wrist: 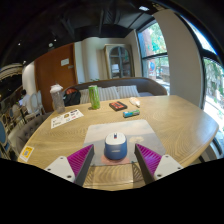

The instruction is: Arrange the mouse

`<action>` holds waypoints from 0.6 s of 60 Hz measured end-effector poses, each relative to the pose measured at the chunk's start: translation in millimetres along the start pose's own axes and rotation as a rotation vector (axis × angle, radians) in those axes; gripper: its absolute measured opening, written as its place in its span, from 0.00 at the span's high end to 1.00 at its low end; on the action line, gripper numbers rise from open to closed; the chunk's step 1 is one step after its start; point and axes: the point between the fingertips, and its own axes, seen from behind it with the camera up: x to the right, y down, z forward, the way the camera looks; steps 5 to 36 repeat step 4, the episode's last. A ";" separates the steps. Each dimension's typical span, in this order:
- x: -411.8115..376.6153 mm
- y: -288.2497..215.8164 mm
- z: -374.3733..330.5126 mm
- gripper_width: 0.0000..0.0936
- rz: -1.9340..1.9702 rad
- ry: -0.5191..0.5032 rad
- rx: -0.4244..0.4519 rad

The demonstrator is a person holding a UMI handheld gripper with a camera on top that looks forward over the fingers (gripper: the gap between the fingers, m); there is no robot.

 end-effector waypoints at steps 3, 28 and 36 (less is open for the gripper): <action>-5.9 3.8 -20.4 0.10 0.014 -0.021 0.010; -7.6 5.7 -26.8 0.10 0.017 -0.028 0.014; -7.6 5.7 -26.8 0.10 0.017 -0.028 0.014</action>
